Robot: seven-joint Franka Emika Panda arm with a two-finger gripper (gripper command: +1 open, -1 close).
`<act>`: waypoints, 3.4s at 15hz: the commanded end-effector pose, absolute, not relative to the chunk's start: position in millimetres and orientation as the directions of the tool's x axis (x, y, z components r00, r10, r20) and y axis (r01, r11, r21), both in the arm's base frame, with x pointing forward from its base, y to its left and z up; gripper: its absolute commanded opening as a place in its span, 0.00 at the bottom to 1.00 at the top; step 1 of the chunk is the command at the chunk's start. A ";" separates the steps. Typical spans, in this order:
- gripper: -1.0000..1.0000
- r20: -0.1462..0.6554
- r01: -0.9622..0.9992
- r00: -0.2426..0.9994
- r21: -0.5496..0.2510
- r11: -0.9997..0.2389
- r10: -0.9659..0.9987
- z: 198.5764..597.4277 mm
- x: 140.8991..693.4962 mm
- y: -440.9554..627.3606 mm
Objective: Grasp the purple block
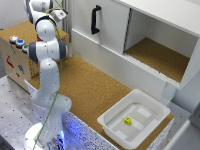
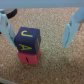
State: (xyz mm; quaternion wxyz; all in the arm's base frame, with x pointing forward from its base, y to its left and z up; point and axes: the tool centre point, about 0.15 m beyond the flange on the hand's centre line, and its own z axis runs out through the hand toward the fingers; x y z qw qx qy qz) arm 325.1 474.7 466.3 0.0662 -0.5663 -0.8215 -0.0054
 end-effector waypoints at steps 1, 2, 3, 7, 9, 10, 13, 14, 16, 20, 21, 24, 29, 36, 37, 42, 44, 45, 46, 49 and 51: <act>0.00 0.012 0.913 -0.369 -0.184 0.365 0.929 475.0 336.1 501.5; 0.00 0.012 0.913 -0.369 -0.184 0.364 0.930 475.2 336.0 501.0; 0.00 0.008 0.915 -0.365 -0.185 0.360 0.931 474.7 337.0 499.8; 0.00 0.009 0.919 -0.353 -0.183 0.349 0.935 475.2 336.2 495.7; 0.00 0.011 0.922 -0.349 -0.176 0.346 0.937 477.5 336.0 494.0; 0.00 0.012 0.924 -0.345 -0.170 0.342 0.938 478.8 336.5 492.7; 0.00 0.016 0.942 -0.306 -0.135 0.306 0.952 489.0 343.5 484.8; 0.00 0.021 0.952 -0.283 -0.118 0.284 0.959 494.8 347.2 480.3; 0.00 0.033 0.968 -0.235 -0.085 0.237 0.972 506.4 353.3 468.6; 0.00 0.083 0.994 -0.073 -0.076 0.080 0.994 506.8 356.1 435.3; 0.00 0.088 0.996 -0.030 -0.083 0.038 0.996 502.1 354.0 424.6; 0.00 0.124 0.989 0.123 -0.098 -0.111 0.985 494.7 349.6 391.0; 0.00 0.132 0.926 0.374 -0.113 -0.361 0.918 482.6 331.7 322.4; 0.00 0.061 0.730 0.678 -0.166 -0.663 0.732 453.5 285.5 238.8; 0.00 0.044 0.705 0.704 -0.168 -0.689 0.709 452.2 279.3 227.4; 0.00 0.076 0.588 0.808 -0.147 -0.795 0.584 446.9 279.5 162.0; 0.00 0.109 0.560 0.829 -0.164 -0.812 0.549 445.3 284.1 145.6; 0.00 0.109 0.560 0.829 -0.164 -0.812 0.549 445.3 284.1 145.6; 0.00 0.109 0.560 0.829 -0.164 -0.812 0.549 445.3 284.1 145.6; 0.00 -0.024 0.541 0.836 -0.118 -0.832 0.548 453.9 298.7 149.4; 0.00 -0.034 0.502 0.861 -0.104 -0.858 0.508 444.0 301.4 113.9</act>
